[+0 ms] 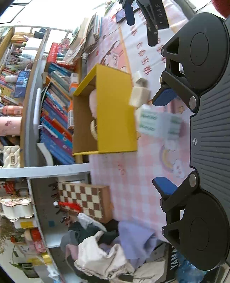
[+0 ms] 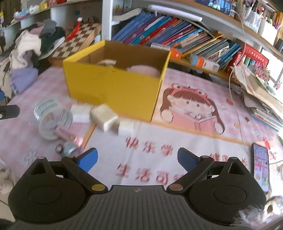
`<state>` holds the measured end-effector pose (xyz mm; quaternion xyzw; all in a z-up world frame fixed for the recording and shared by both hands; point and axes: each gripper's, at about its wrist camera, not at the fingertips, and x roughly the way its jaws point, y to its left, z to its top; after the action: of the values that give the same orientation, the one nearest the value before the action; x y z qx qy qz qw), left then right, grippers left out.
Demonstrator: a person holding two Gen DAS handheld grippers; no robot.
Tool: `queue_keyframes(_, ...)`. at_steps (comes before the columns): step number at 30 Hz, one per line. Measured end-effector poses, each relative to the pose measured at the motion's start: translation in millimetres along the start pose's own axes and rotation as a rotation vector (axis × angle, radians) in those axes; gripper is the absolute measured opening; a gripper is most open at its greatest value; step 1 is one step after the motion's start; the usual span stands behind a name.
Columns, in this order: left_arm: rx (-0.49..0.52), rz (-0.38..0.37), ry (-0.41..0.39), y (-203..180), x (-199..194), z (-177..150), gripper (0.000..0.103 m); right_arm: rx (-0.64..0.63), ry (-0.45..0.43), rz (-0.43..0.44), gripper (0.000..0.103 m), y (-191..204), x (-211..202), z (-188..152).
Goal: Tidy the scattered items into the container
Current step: 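Move both tools back toward the tape roll and toy car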
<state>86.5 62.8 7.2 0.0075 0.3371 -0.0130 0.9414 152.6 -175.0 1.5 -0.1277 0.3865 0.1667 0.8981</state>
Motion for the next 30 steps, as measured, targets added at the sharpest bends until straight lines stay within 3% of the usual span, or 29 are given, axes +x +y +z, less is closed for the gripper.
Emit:
queue_keyframes(11, 0.039, -0.020, 0.043, -19, 3, -33, 0.090, -0.132, 0.038, 0.036, 0.097, 45, 0, -36)
queue_keyframes(19, 0.074, -0.070, 0.097, -31, 10, -50, 0.090, -0.152, 0.050, 0.074, 0.095, 59, 2, -38)
queue_keyframes(30, 0.040, -0.059, 0.127, -27, 19, -53, 0.089, -0.143, 0.092, 0.103, 0.090, 56, 17, -35)
